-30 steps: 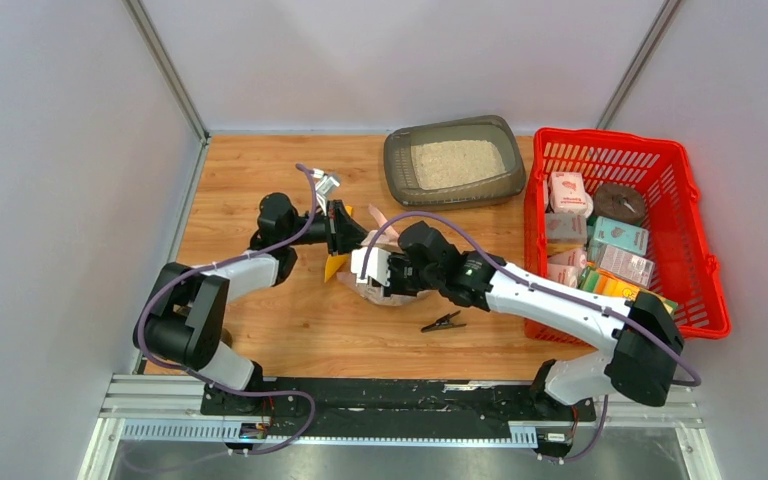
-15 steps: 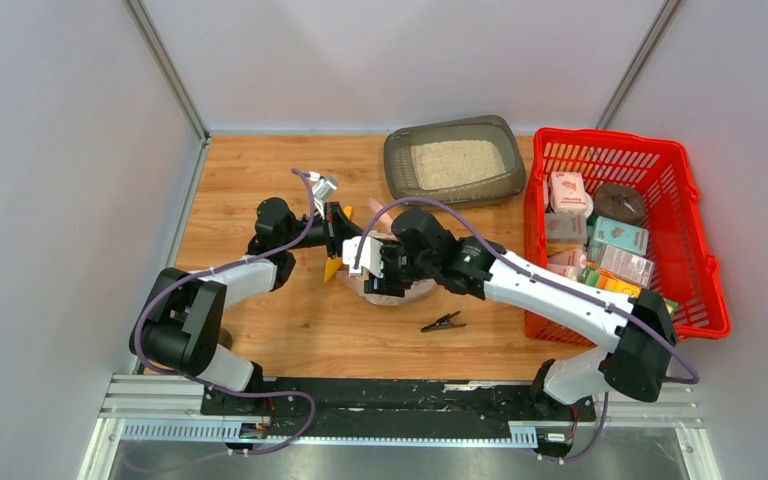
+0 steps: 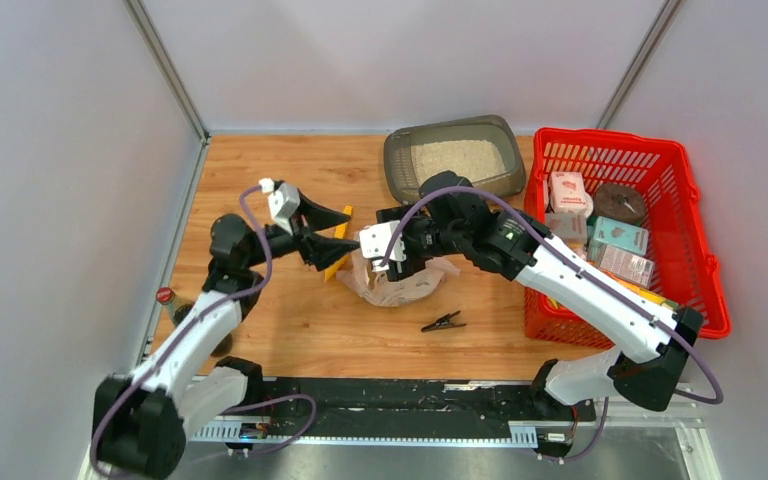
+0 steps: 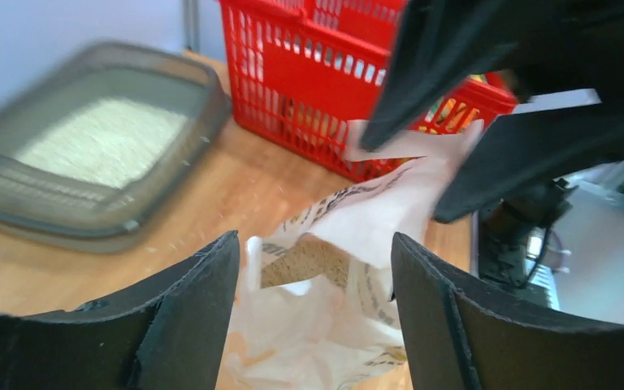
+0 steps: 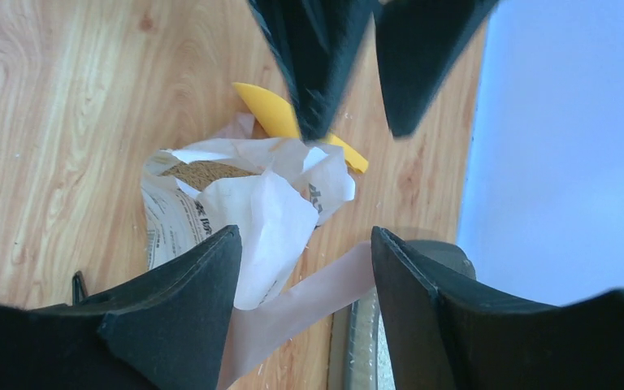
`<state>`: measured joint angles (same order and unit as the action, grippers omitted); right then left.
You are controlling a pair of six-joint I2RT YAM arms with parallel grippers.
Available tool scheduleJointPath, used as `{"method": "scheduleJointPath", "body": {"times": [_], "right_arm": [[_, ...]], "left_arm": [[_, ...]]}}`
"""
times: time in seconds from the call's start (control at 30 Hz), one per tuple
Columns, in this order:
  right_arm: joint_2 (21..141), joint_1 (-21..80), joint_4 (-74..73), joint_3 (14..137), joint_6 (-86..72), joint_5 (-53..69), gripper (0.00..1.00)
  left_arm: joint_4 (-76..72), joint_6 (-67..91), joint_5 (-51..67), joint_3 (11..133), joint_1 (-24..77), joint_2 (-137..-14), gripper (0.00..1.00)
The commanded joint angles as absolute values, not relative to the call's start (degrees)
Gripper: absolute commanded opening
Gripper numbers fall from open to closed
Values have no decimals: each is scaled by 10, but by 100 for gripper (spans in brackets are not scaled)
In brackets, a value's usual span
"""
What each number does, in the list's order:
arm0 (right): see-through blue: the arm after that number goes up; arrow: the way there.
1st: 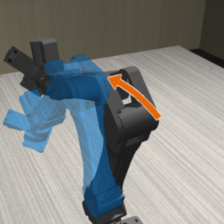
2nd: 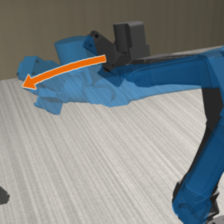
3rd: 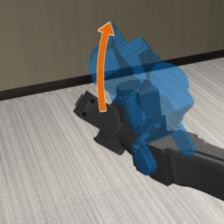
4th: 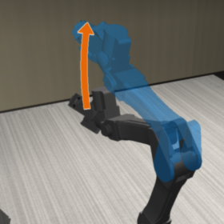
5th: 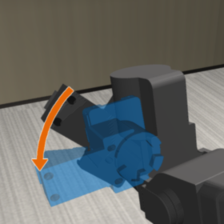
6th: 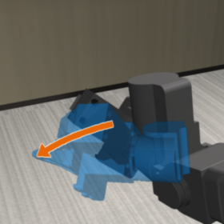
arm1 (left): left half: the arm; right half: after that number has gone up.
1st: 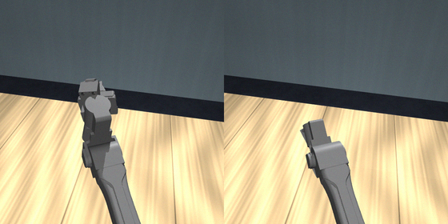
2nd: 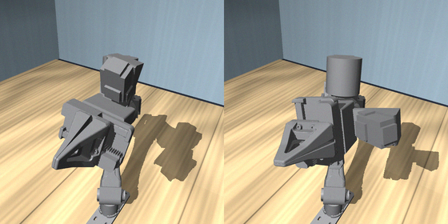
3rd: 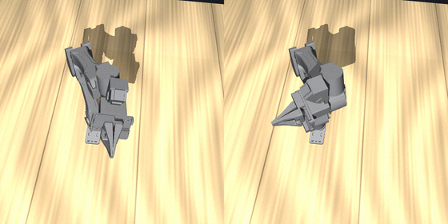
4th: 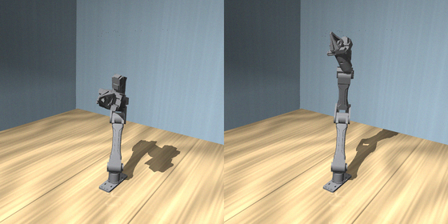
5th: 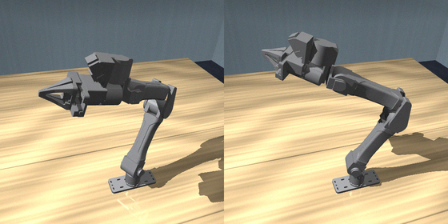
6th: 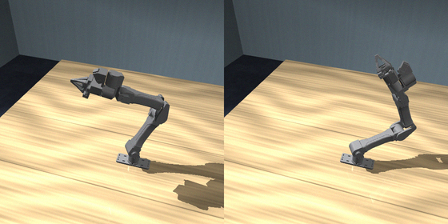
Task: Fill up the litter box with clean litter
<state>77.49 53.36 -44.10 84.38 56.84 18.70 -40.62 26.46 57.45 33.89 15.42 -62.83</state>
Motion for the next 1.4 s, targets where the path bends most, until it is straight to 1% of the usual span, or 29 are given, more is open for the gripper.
{"method": "scheduleJointPath", "body": {"times": [0.0,0.07,0.1,0.2,0.23,0.27,0.3,0.37,0.4,0.5,0.53,0.57,0.6,0.63,0.77,0.83,1.03,1.17,1.2,1.3,1.37], "right_arm": [[768,528,-438,869,551,136,65],[762,526,-426,867,528,120,66],[755,526,-425,867,521,115,66],[740,527,-420,862,508,97,66],[734,527,-416,858,505,85,66],[729,526,-411,853,502,81,66],[724,525,-405,842,501,77,67],[711,523,-402,833,501,73,68],[709,523,-402,830,502,69,68],[704,522,-403,829,505,62,68],[704,519,-403,829,506,61,68],[703,519,-403,829,507,60,68],[702,518,-403,829,506,56,68],[702,516,-403,828,505,55,68],[697,512,-407,824,499,48,69],[695,513,-409,820,497,43,69],[704,500,-400,812,484,41,69],[729,478,-418,851,445,52,69],[736,468,-442,880,435,64,70],[754,460,-467,909,405,82,70],[755,459,-468,906,403,89,70]], "left_arm": [[-119,-23,496,312,174,-472,77],[-36,-82,490,309,175,-419,80],[63,-135,486,315,177,-405,79],[205,-225,502,316,177,-353,80],[213,-230,504,308,183,-325,80],[203,-222,486,296,188,-310,80],[160,-200,472,270,196,-292,80],[115,-192,423,243,239,-292,80],[76,-176,403,239,256,-312,80],[21,-140,365,247,307,-374,80],[3,-124,333,247,314,-386,80],[-42,-103,320,246,329,-396,80],[-58,-98,299,246,337,-410,80],[-71,-94,239,245,348,-417,80],[-115,-81,185,250,372,-440,80],[-125,-72,178,253,387,-443,80],[-145,-74,227,251,434,-449,80],[-122,-88,227,250,439,-447,80],[-118,-90,227,249,439,-441,80],[-135,-80,229,236,444,-443,80],[-157,-60,189,236,460,-463,81]]}}
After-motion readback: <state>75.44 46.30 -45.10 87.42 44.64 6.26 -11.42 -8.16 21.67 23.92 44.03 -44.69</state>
